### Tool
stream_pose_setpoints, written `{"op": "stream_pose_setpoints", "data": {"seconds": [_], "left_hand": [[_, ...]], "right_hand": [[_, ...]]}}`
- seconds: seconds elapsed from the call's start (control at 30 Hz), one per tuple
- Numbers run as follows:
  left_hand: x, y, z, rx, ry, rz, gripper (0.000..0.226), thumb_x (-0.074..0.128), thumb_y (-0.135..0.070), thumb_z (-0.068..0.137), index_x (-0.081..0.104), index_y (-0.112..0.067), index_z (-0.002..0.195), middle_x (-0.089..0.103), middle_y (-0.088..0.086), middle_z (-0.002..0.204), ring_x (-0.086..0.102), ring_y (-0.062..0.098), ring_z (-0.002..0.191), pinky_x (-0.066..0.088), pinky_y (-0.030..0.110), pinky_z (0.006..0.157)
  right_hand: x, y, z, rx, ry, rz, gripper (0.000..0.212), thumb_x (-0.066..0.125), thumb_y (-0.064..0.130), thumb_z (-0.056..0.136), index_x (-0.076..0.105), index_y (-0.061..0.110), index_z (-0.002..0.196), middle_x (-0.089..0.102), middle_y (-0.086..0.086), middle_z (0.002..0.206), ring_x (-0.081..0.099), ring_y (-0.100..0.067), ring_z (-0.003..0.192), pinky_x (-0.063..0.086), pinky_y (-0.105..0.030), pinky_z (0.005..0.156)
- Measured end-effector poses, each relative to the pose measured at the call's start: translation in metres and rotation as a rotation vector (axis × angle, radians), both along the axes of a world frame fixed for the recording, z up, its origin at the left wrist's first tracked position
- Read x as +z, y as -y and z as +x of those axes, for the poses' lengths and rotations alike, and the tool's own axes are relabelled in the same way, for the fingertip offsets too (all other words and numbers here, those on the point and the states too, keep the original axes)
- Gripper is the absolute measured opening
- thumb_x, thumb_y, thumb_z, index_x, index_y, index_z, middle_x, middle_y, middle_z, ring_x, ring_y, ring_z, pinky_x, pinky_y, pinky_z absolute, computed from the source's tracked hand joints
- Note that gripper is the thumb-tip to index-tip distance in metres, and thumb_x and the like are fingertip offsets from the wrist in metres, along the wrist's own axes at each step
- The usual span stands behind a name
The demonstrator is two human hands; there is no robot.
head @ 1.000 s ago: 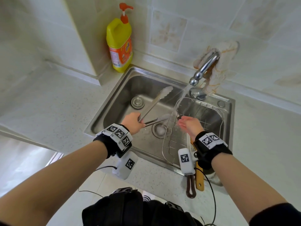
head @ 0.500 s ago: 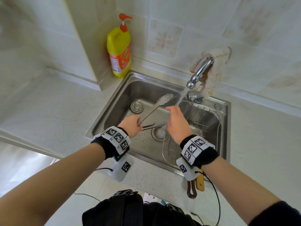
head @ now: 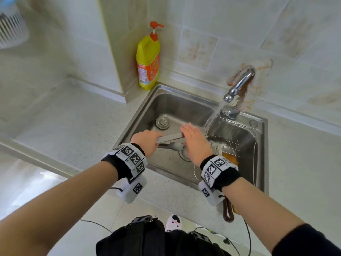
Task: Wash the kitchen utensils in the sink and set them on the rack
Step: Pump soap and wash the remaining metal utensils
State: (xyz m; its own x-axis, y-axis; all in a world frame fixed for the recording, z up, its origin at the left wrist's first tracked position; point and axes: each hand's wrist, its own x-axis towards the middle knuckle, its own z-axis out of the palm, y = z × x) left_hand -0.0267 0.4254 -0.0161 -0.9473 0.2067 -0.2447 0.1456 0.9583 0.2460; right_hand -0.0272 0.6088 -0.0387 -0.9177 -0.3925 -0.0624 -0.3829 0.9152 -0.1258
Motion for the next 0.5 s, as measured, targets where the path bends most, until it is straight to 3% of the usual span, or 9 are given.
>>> {"op": "stream_pose_setpoints", "data": {"seconds": [0.07, 0.13, 0.23, 0.33, 0.4, 0.5], "left_hand": [[0.003, -0.003, 0.004, -0.022, -0.032, 0.005, 0.013, 0.046, -0.018, 0.092, 0.057, -0.022, 0.099, 0.065, 0.004, 0.095, 0.062, 0.029, 0.088, 0.048, 0.036, 0.075], [0.005, -0.005, 0.007, -0.042, -0.084, -0.009, 0.012, 0.045, -0.019, 0.092, 0.055, -0.023, 0.097, 0.063, 0.002, 0.09, 0.062, 0.028, 0.084, 0.047, 0.034, 0.071], [0.013, -0.001, 0.01, -0.041, -0.174, -0.048, 0.003, 0.045, -0.021, 0.093, 0.047, -0.024, 0.092, 0.054, -0.002, 0.08, 0.06, 0.025, 0.082, 0.041, 0.031, 0.068], [0.019, 0.005, 0.009, -0.026, -0.21, -0.069, 0.012, 0.052, -0.026, 0.091, 0.048, -0.022, 0.102, 0.059, -0.001, 0.093, 0.058, 0.024, 0.091, 0.044, 0.034, 0.075], [0.016, 0.007, 0.007, 0.004, -0.111, 0.055, 0.027, 0.058, -0.025, 0.088, 0.048, -0.018, 0.112, 0.059, 0.002, 0.106, 0.055, 0.023, 0.099, 0.046, 0.035, 0.083], [0.008, 0.001, 0.008, 0.148, -0.038, 0.398, 0.052, 0.065, -0.02, 0.084, 0.038, -0.008, 0.128, 0.048, 0.013, 0.123, 0.048, 0.027, 0.113, 0.042, 0.034, 0.097]], "right_hand": [[0.003, -0.009, -0.002, -0.043, -0.029, -0.071, 0.046, 0.044, 0.006, 0.094, 0.037, 0.012, 0.138, 0.034, -0.004, 0.148, 0.021, -0.021, 0.141, 0.006, -0.036, 0.119], [0.006, -0.016, 0.001, -0.063, -0.076, -0.113, 0.026, 0.044, 0.013, 0.096, 0.051, 0.013, 0.12, 0.05, -0.001, 0.126, 0.04, -0.02, 0.123, 0.023, -0.034, 0.113], [0.004, -0.018, 0.014, -0.045, -0.043, -0.098, 0.021, 0.047, 0.019, 0.095, 0.052, 0.015, 0.115, 0.05, 0.001, 0.116, 0.042, -0.017, 0.109, 0.032, -0.027, 0.1], [0.004, -0.022, 0.026, -0.102, -0.007, -0.102, 0.024, 0.045, 0.027, 0.097, 0.052, 0.016, 0.117, 0.049, 0.001, 0.115, 0.04, -0.016, 0.109, 0.029, -0.027, 0.098], [0.005, -0.027, 0.03, -0.148, 0.021, -0.087, 0.029, 0.043, 0.032, 0.097, 0.05, 0.019, 0.121, 0.049, 0.003, 0.118, 0.039, -0.015, 0.112, 0.027, -0.028, 0.097], [0.005, -0.032, 0.033, -0.201, 0.03, -0.068, 0.029, 0.043, 0.035, 0.096, 0.049, 0.022, 0.121, 0.05, 0.003, 0.119, 0.041, -0.016, 0.111, 0.028, -0.032, 0.098]]}}
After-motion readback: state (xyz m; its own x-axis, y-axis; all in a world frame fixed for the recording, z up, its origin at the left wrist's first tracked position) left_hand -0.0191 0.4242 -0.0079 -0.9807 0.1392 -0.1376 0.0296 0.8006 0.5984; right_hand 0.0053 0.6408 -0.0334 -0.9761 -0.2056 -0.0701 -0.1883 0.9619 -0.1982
